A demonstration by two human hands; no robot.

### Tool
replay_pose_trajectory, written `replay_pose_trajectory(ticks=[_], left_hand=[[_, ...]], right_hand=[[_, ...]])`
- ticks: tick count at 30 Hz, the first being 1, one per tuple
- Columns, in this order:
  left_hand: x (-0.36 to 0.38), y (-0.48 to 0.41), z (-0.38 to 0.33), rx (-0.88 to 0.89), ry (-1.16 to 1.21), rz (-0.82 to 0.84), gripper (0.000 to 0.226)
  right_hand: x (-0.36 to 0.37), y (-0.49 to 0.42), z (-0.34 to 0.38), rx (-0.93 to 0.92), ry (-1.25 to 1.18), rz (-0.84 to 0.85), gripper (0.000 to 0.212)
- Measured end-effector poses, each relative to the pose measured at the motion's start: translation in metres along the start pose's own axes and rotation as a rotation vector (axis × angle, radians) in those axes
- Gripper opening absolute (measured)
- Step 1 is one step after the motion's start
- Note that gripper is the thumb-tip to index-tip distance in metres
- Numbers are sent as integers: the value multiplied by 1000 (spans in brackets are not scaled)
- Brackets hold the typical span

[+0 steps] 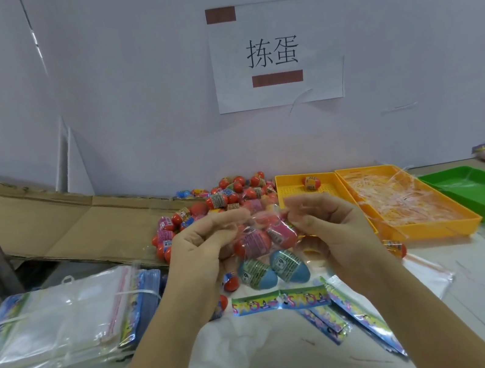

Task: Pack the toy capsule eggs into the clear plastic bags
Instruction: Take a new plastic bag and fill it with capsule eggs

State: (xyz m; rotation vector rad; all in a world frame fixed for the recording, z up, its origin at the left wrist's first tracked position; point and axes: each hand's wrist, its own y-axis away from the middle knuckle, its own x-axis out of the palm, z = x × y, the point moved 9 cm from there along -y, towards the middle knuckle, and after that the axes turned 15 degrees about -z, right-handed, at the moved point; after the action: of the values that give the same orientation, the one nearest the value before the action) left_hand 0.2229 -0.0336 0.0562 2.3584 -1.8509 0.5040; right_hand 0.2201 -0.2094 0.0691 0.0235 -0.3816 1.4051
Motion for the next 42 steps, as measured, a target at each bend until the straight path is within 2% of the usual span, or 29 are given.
replay_pose_trajectory(ticks=[2, 4, 7, 9, 13, 20, 22, 25, 27, 30, 34, 36, 39, 42], left_hand=[[4, 2, -3, -8, 74, 33, 47], [8, 5, -7, -27, 158, 65, 40], [13, 9, -13, -34, 230, 134, 38], [15, 11, -14, -28, 243, 192, 49], [20, 15, -18, -8, 250, 256, 35], [22, 21, -23, 13, 203, 324, 29], [22, 22, -23, 12, 187, 333, 29], [22, 23, -24, 13, 182, 347, 32], [22, 22, -24, 1, 180, 345, 33], [21, 20, -22, -9, 142, 341, 31], [21, 21, -22, -55, 202, 348, 28], [18, 19, -20, -21, 137, 327, 26], [14, 17, -22, 87, 23, 277, 39], [11, 15, -25, 167, -27, 240, 36]], right_hand=[[2, 1, 5, -33, 3, 45, 17], [3, 1, 8, -56, -11, 83, 27], [6, 3, 15, -91, -50, 152, 22], [7, 4, 18, -96, -63, 177, 26], [8, 6, 19, -51, -128, 224, 26], [9, 8, 19, 38, -200, 325, 34], [9, 11, 21, 44, -214, 358, 30], [12, 14, 25, 62, -243, 420, 11], [10, 13, 24, 75, -217, 418, 11], [5, 8, 19, 82, -154, 359, 30], [3, 6, 20, 81, -173, 314, 32], [3, 6, 20, 78, -165, 311, 31], [2, 4, 17, 84, -145, 297, 28], [2, 4, 17, 76, -128, 292, 19]])
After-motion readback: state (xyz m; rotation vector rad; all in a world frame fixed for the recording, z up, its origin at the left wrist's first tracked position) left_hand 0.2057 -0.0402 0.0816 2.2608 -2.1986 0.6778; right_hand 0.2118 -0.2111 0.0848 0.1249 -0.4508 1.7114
